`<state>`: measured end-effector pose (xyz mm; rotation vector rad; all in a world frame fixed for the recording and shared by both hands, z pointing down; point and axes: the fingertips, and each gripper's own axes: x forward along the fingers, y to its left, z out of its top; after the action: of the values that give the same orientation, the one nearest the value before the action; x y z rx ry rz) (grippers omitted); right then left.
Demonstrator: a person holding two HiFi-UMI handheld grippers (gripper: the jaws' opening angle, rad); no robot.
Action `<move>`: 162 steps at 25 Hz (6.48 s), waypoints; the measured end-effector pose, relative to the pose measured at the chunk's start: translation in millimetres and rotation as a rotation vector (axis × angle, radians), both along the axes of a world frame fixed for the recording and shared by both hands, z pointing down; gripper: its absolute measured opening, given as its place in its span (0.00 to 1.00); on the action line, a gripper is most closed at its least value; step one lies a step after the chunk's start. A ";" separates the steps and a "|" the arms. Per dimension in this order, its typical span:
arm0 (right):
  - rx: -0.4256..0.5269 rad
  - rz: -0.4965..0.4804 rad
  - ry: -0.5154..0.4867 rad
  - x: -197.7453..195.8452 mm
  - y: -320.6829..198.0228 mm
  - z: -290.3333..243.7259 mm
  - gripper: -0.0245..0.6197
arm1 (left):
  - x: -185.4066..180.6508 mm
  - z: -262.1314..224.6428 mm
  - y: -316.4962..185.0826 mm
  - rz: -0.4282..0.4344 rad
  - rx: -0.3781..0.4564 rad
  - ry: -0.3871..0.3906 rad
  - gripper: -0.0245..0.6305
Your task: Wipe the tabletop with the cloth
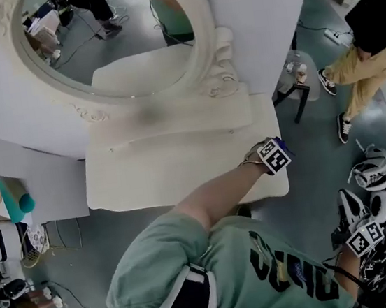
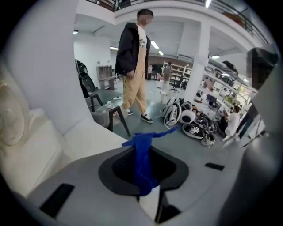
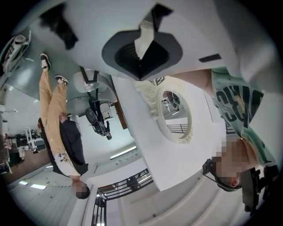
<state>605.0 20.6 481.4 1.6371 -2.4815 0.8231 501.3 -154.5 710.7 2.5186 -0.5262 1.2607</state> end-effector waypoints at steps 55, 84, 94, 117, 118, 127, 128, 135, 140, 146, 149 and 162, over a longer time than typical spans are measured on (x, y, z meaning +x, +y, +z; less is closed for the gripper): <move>-0.046 -0.028 0.001 -23.0 10.5 5.0 0.06 | -20.6 47.8 -8.5 -0.132 0.077 -0.029 0.16; 0.055 -0.625 0.046 -513.6 -131.7 -38.1 0.06 | -829.3 48.9 20.4 -1.074 0.132 -0.204 0.16; 0.046 -0.396 0.040 -234.9 -74.3 -26.1 0.06 | -390.3 53.1 -24.8 -0.652 0.111 -0.100 0.16; 0.053 -0.515 0.047 -315.3 -58.3 -22.3 0.06 | -516.9 37.5 18.1 -0.811 0.109 -0.003 0.16; 0.059 -0.561 0.039 -350.7 -62.9 -24.5 0.06 | -590.6 36.6 30.6 -0.890 0.126 -0.057 0.16; 0.046 -0.793 0.048 -549.4 -62.7 -34.8 0.06 | -885.0 44.0 140.3 -1.119 0.139 -0.297 0.16; 0.046 -0.795 0.058 -553.6 -62.0 -36.6 0.06 | -884.7 46.8 139.8 -1.123 0.150 -0.296 0.16; 0.058 -0.709 0.059 -499.5 -62.1 -38.5 0.06 | -797.7 53.3 111.1 -1.053 0.125 -0.268 0.16; 0.065 -0.602 0.024 -386.0 -50.5 -36.2 0.06 | -625.2 46.6 79.0 -0.865 0.138 -0.240 0.16; 0.033 -0.456 0.048 -202.3 -17.0 -27.2 0.06 | -337.6 43.9 59.0 -0.537 0.151 -0.156 0.16; 0.001 -0.350 0.045 -126.8 9.9 -20.0 0.06 | -199.6 45.3 73.7 -0.330 0.141 -0.113 0.16; -0.004 -0.327 0.022 -117.2 25.6 -9.5 0.06 | -170.9 16.2 61.3 -0.427 0.071 0.161 0.16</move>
<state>487.8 46.1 471.9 1.1821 -2.6267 0.7593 330.4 -93.2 726.9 2.3592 -1.0167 0.8874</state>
